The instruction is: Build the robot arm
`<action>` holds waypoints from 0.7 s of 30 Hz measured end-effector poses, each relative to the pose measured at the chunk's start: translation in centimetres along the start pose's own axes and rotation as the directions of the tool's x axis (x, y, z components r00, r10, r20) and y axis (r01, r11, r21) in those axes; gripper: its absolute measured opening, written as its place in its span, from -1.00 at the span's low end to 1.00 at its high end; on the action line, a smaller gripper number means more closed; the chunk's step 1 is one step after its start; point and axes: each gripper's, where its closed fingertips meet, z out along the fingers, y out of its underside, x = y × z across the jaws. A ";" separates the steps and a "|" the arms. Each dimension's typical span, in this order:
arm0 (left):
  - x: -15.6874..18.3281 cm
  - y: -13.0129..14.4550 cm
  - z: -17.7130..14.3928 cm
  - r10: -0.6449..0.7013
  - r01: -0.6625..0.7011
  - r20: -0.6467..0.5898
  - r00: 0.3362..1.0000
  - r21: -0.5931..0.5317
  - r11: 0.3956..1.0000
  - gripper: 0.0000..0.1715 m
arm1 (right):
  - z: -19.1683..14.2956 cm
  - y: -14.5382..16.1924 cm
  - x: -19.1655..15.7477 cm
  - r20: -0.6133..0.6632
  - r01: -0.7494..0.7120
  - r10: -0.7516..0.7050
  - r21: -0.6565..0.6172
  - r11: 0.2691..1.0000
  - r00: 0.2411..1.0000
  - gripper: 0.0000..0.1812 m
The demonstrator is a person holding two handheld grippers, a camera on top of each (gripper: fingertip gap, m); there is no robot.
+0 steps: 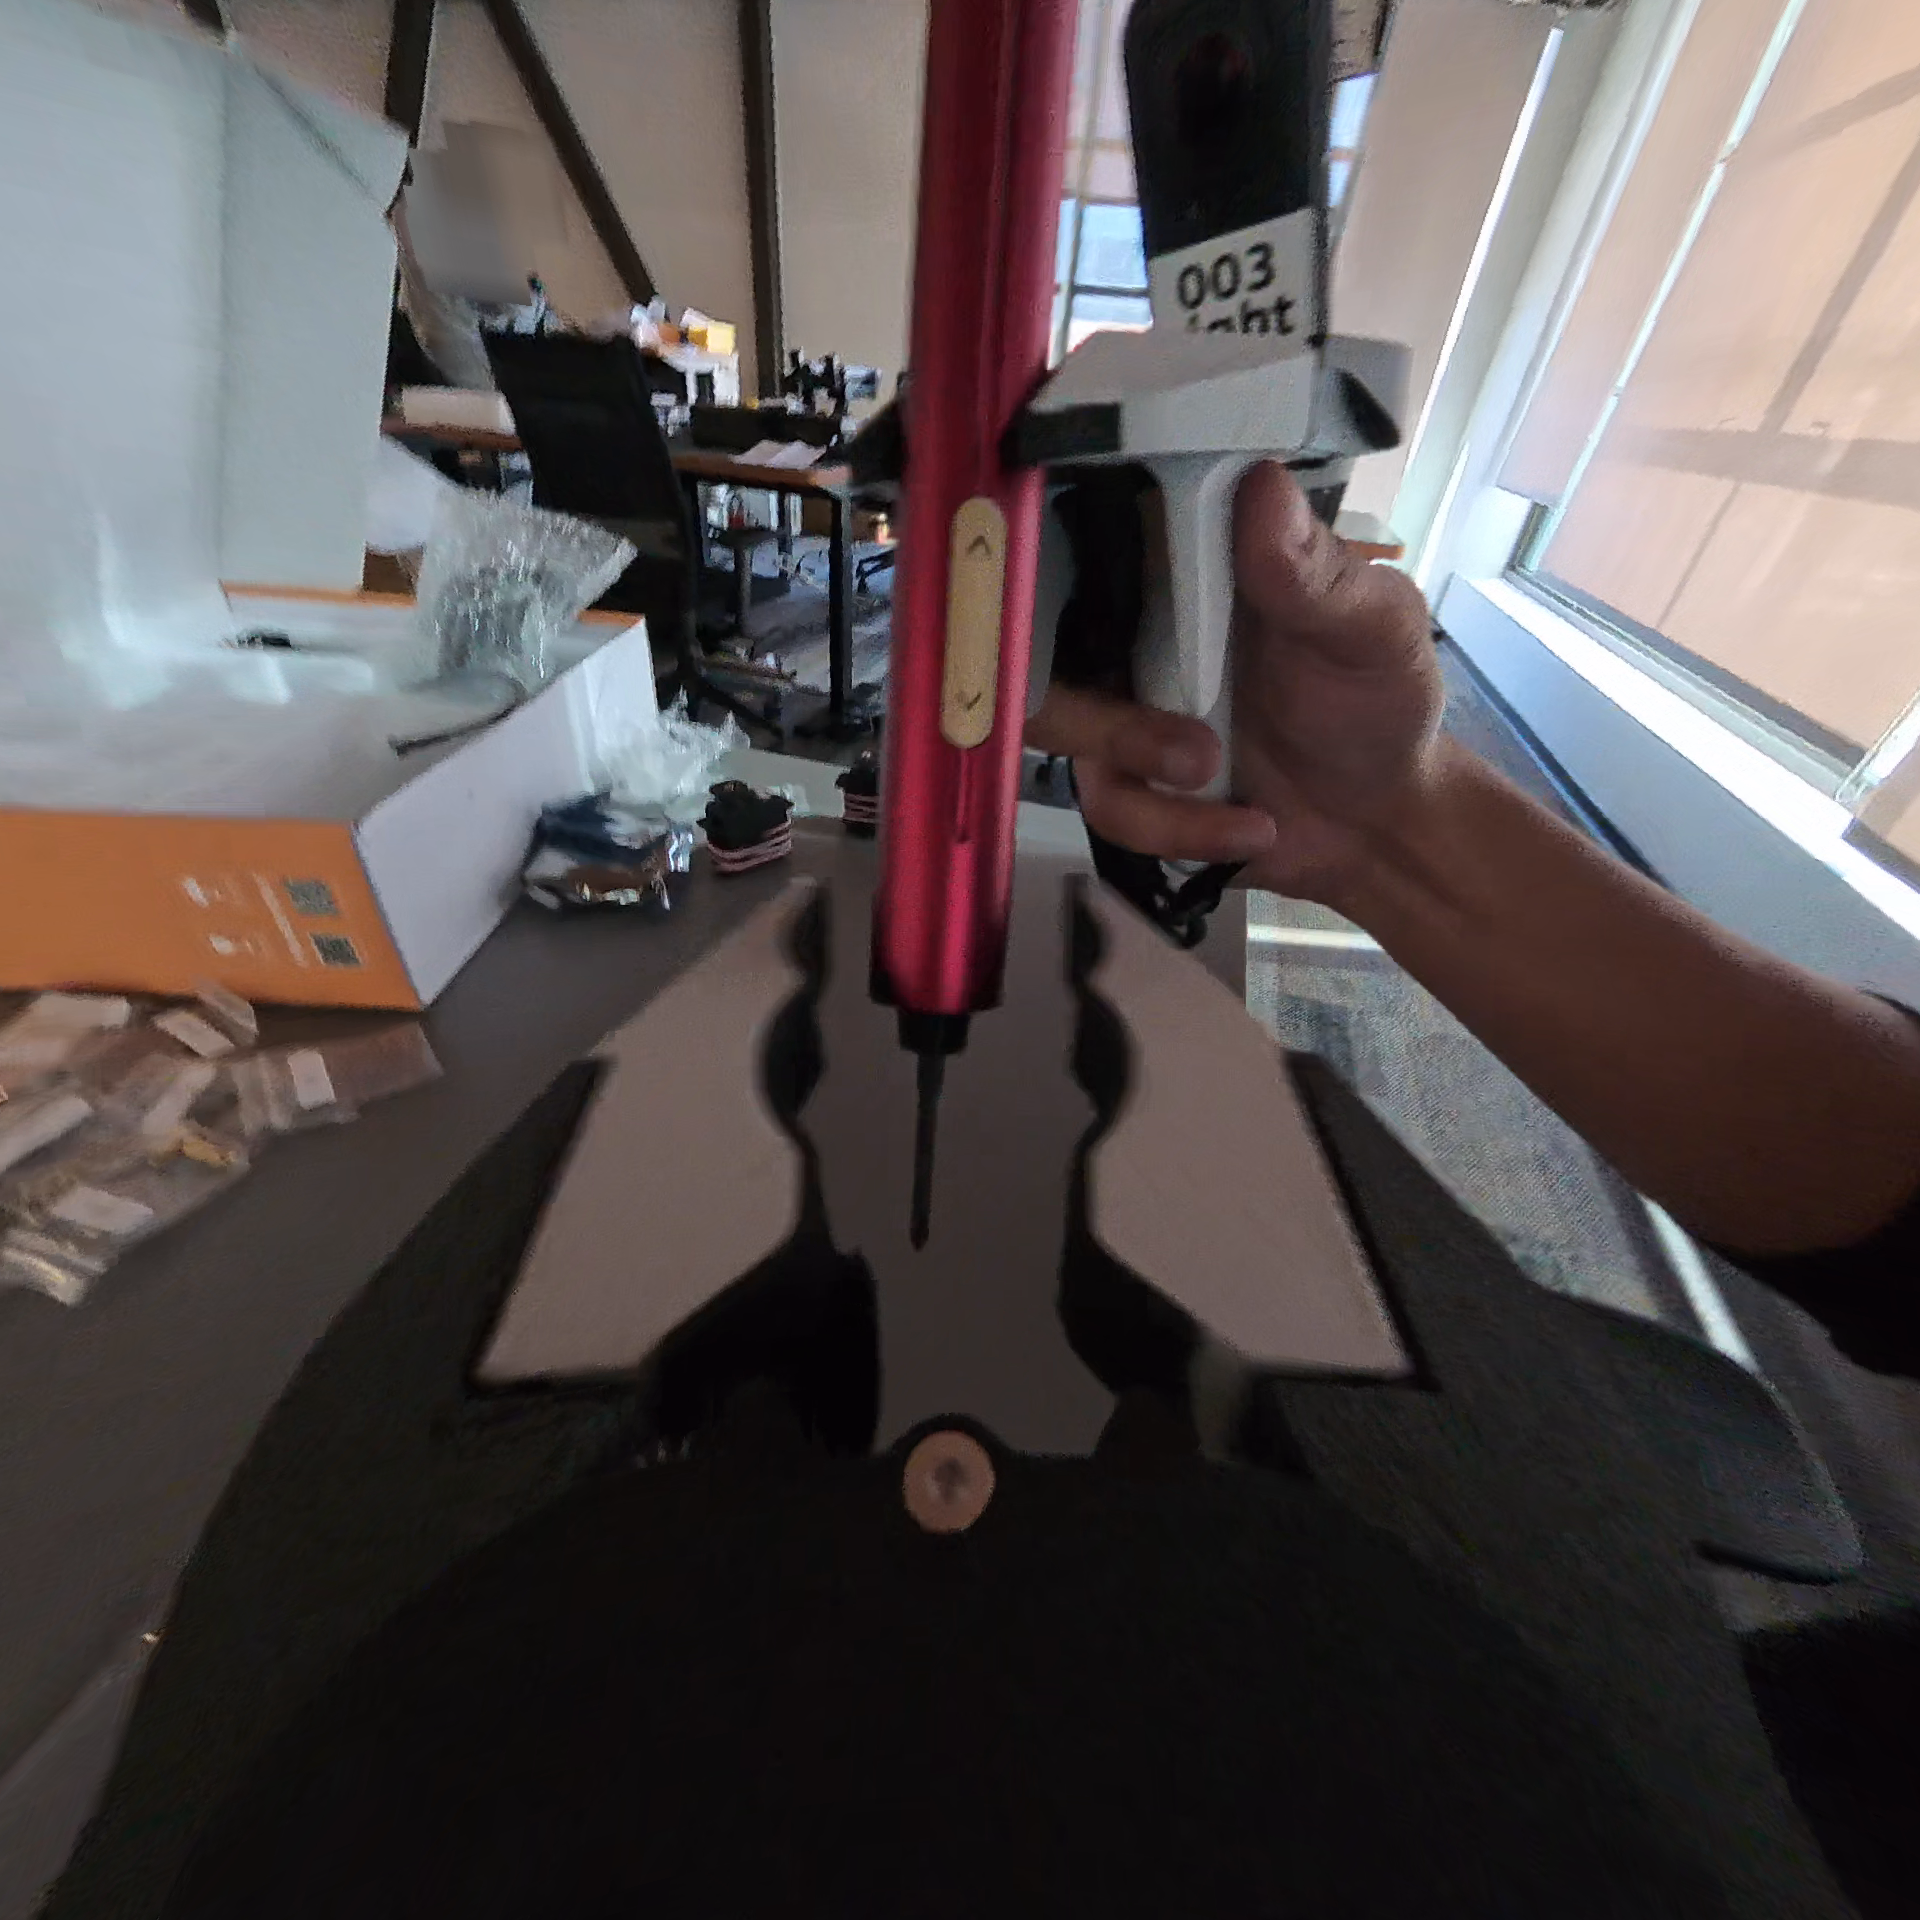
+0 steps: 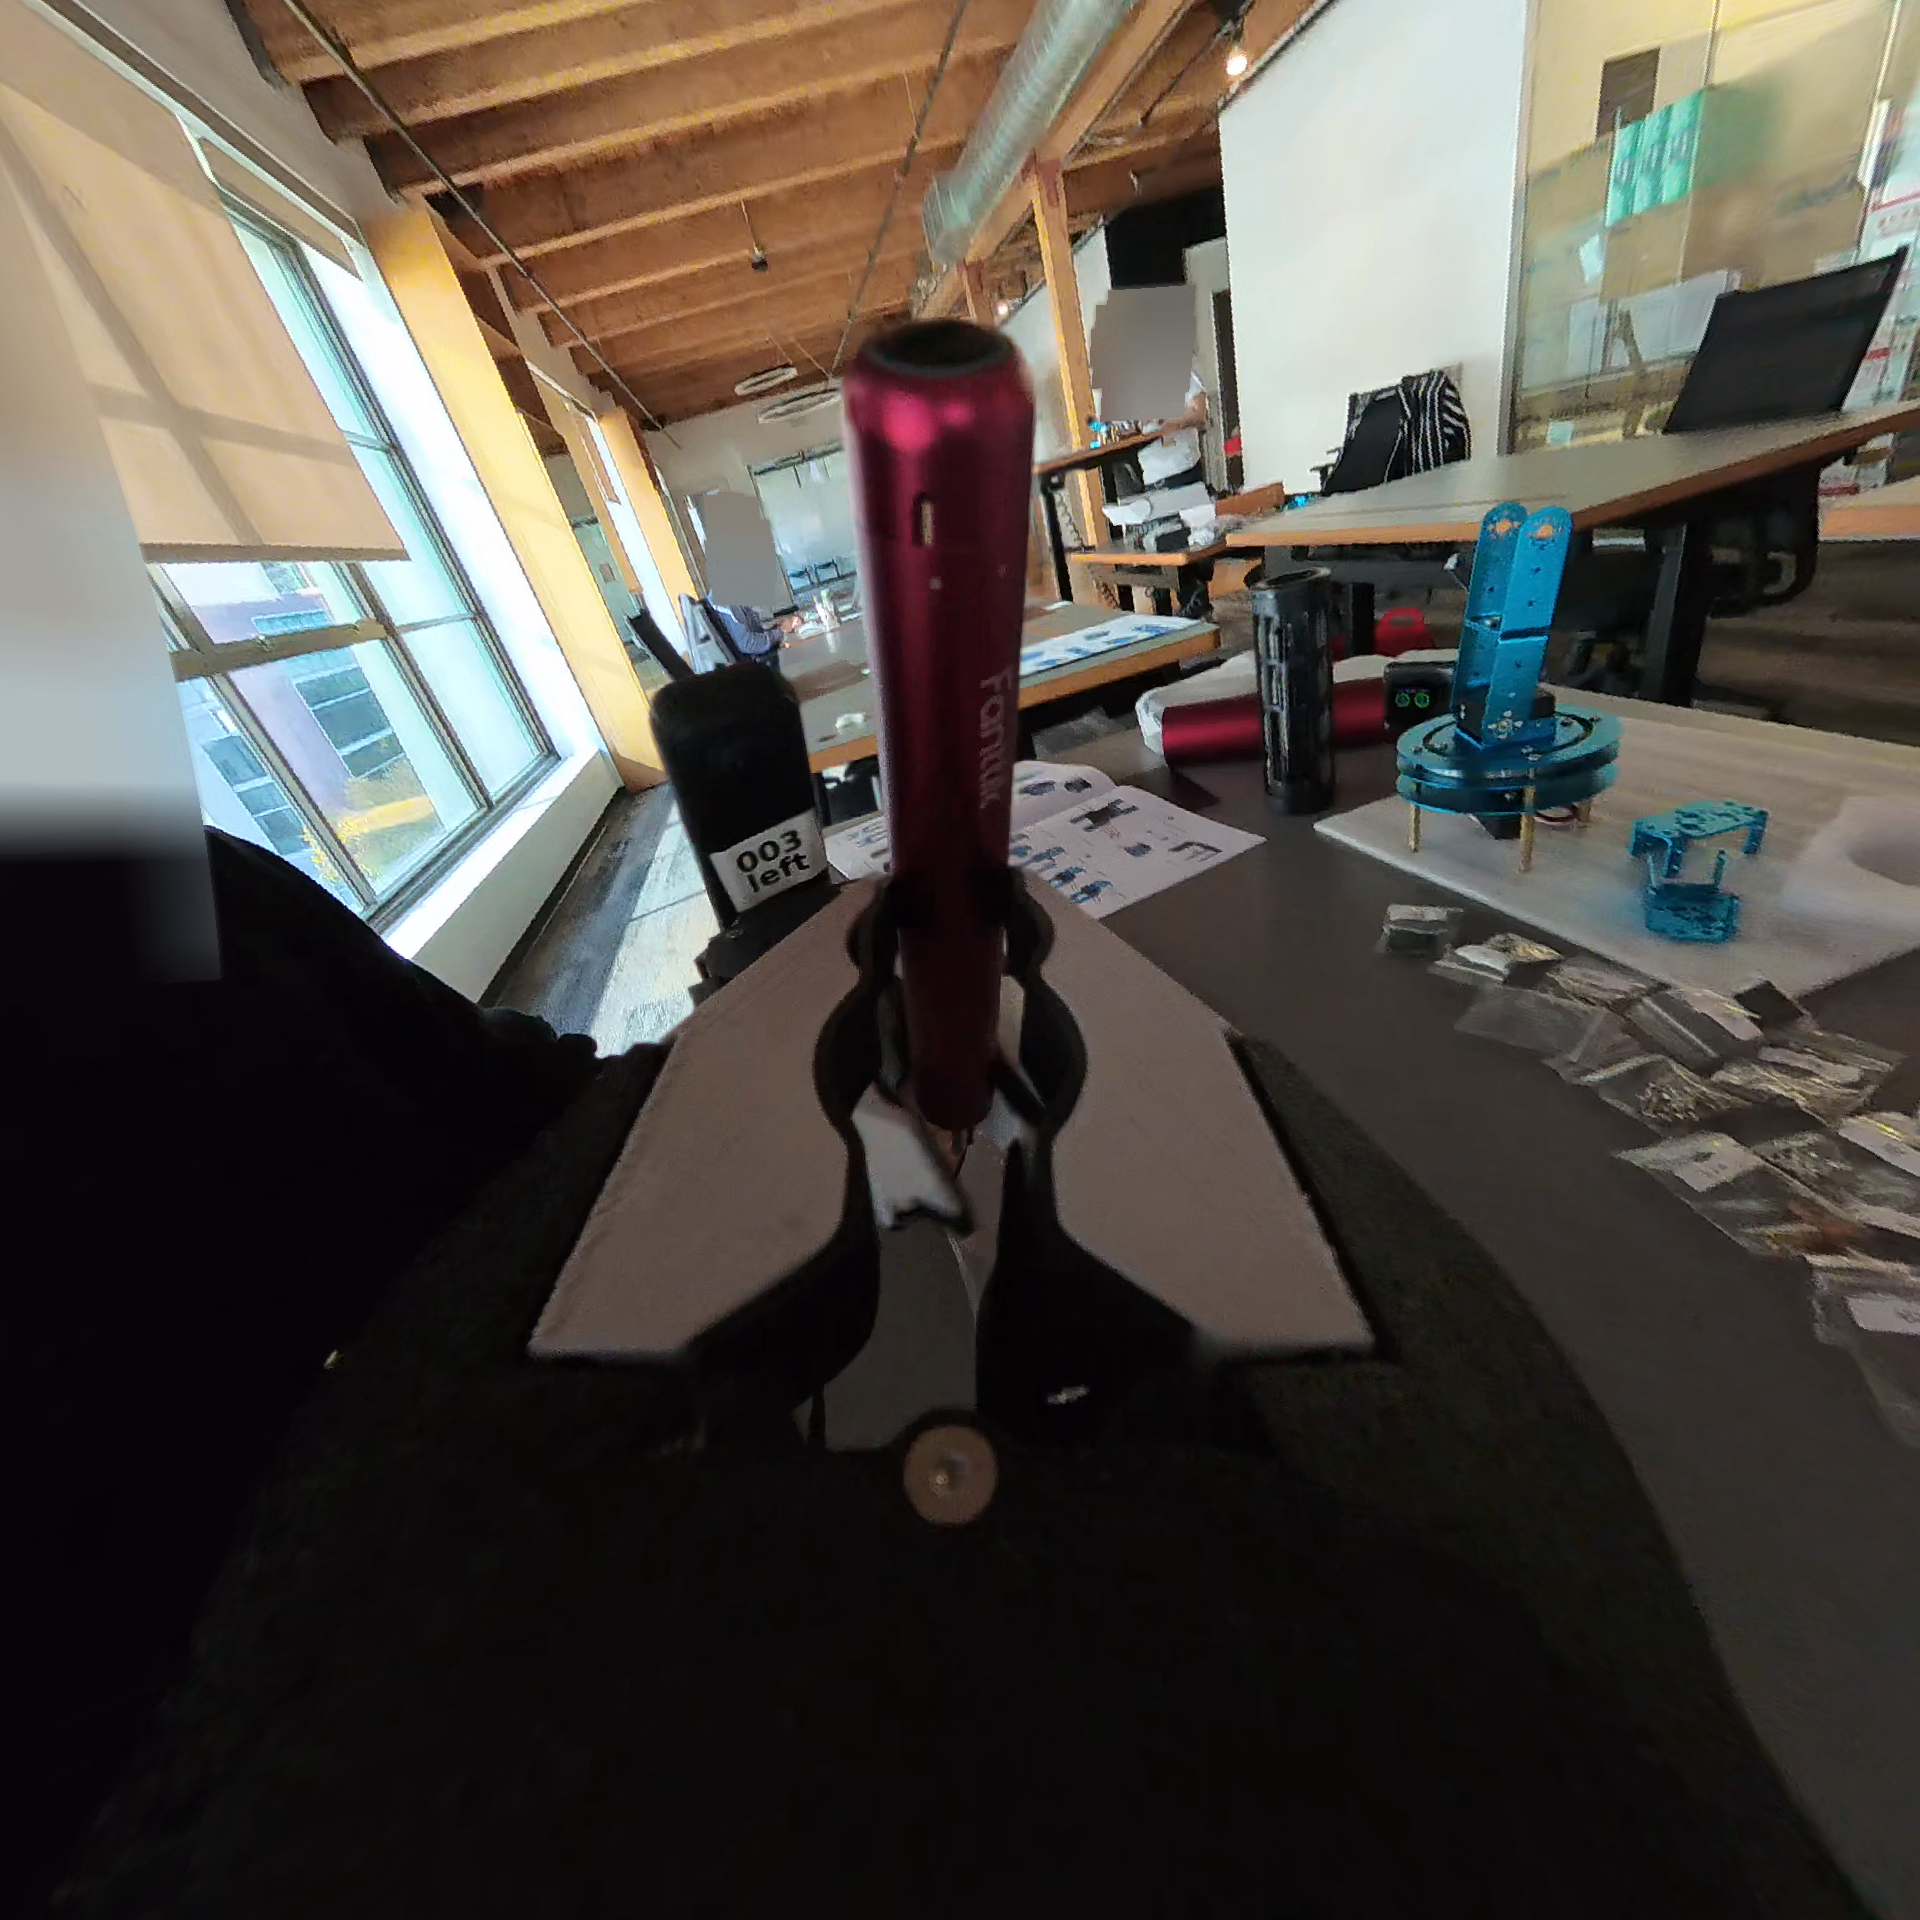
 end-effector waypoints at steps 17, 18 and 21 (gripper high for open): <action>-5.7 2.9 -1.9 0.745 -0.648 0.235 0.624 -0.378 0.661 -0.82 | 3.7 8.7 2.7 -0.153 -0.076 0.038 -0.255 0.964 0.987 -0.74; -5.7 3.0 -1.8 0.761 -0.663 0.231 0.606 -0.383 0.643 -0.82 | 3.6 8.8 2.7 -0.139 -0.084 0.050 -0.249 0.965 0.989 -0.74; -5.4 3.6 -1.4 0.808 -0.707 0.192 0.557 -0.401 0.583 -0.81 | 3.4 9.3 2.8 -0.129 -0.074 0.044 -0.240 0.968 0.991 -0.75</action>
